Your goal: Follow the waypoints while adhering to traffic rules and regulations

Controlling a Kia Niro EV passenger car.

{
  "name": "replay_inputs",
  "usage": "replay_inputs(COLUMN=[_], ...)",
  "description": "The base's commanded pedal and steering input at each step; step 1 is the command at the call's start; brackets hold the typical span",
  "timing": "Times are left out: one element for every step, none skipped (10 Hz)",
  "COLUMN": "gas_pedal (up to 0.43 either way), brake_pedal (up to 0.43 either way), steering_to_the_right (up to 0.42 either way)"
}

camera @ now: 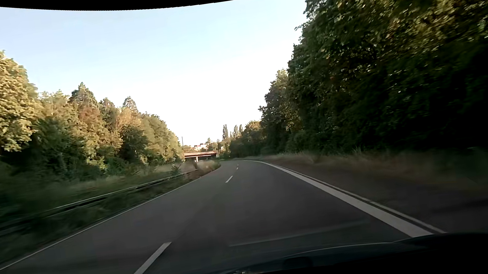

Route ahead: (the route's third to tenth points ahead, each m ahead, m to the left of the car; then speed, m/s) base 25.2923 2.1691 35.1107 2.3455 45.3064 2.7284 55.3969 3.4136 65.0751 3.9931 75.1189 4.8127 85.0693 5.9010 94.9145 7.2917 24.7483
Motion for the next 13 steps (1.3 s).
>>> replay_inputs(gas_pedal=[0.177,0.177,0.177,0.177,0.177,0.177,0.177,0.177,0.177,0.177,0.177,0.177,0.177], brake_pedal=[0.000,0.000,0.000,0.000,0.000,0.000,0.000,0.000,0.000,0.000,0.000,0.000,0.000], steering_to_the_right=[-0.007,-0.007,-0.007,-0.006,-0.006,-0.006,-0.006,-0.006,-0.005,-0.005,-0.005,-0.005,-0.005])
